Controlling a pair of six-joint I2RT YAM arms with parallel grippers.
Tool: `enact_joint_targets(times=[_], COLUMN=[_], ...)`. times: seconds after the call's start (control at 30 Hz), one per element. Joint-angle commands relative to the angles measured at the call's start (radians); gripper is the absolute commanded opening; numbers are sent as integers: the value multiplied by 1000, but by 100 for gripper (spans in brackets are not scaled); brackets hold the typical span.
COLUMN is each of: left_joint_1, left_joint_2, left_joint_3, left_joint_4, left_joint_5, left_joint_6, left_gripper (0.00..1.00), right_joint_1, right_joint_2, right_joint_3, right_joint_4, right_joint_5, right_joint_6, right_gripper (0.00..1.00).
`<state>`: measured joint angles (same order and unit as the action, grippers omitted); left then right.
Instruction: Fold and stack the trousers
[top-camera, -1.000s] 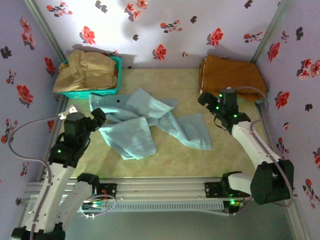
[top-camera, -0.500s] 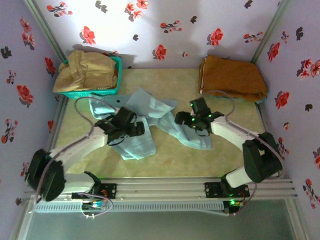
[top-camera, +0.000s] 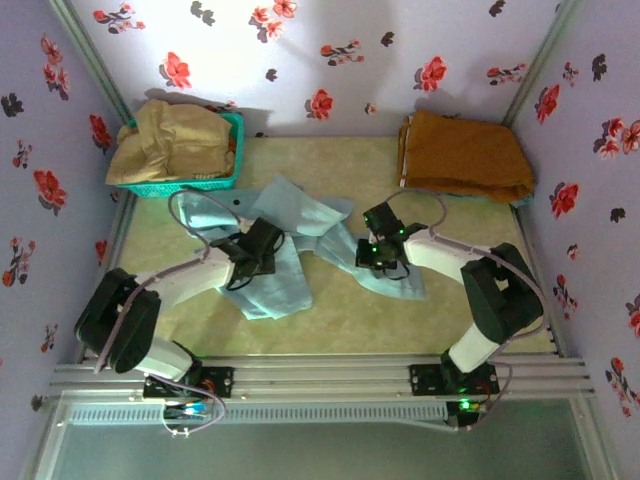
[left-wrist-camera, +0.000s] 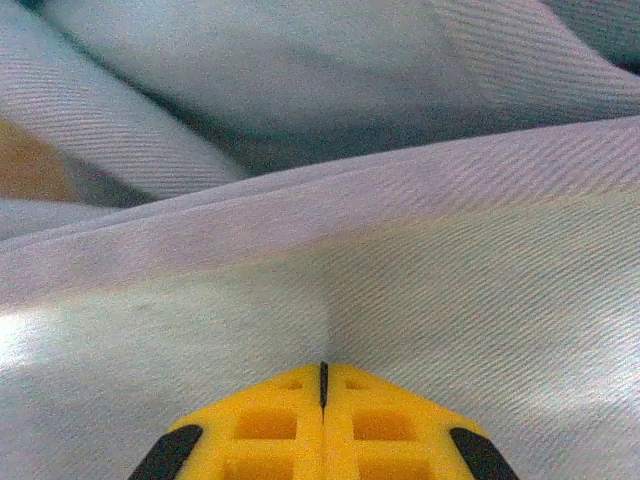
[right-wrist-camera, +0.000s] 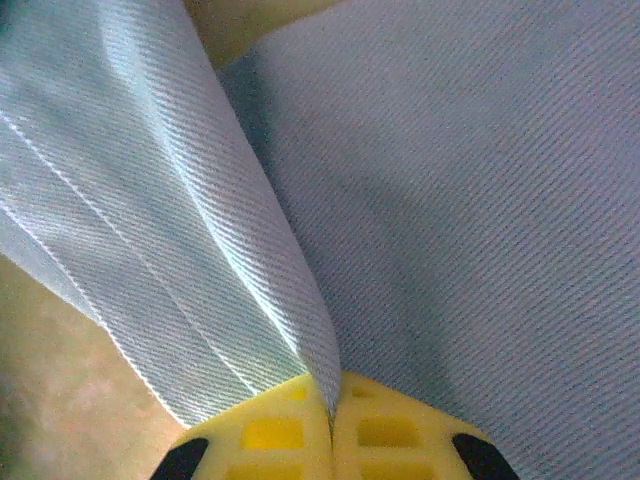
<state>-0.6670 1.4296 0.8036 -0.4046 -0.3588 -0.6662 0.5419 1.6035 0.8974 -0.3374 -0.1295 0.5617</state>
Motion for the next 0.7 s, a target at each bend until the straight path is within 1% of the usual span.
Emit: enact_joint_targets(times=[0.0,0.07,0.17,0.27,0.3,0.37,0.4,0.43,0.5,0.53,0.63,0.67], left_joint_1=[44,88,129,128,117,75,50,19,-46,-81,-171,-192], left_joint_2=[-149,-222,-293,-314,-304,-261,-232,-203,-139,-98,29,72], left_joint_3=[-49,-78,-88,-73,-62,-28,-6,13,45,67,155,174], left_joint_4=[-23,-33,-68,-76,-74,-83,-83,-69,-32,-22,-34,-33], left_joint_5=[-79,-64,-49,3,23,26,24,25,25,24,-23,-39], left_joint_6=[-7,-9,-11,-6,-10,-14,-25,-36,-52,-56,-69,-75], left_gripper=[0,0,0,0,0,0,6,16,47,57,98,100], right_joint_1=[1,-4,-33,-75,-96,-132,-154,-188,-232,-254,-299,-308], right_joint_2=[-96,-144,-211,-281,-309,-347,-359,-375,-394,-406,-445,-453], right_joint_3=[27,34,40,30,21,9,1,-9,-26,-30,-52,-56], right_joint_4=[-52,-80,-127,-165,-181,-212,-223,-233,-237,-252,-246,-243], right_joint_5=[111,158,198,227,254,307,322,332,344,367,394,400], right_joint_6=[10,16,39,66,75,88,88,87,88,95,92,90], right_gripper=[0,0,0,0,0,0,0,0,0,0,0,0])
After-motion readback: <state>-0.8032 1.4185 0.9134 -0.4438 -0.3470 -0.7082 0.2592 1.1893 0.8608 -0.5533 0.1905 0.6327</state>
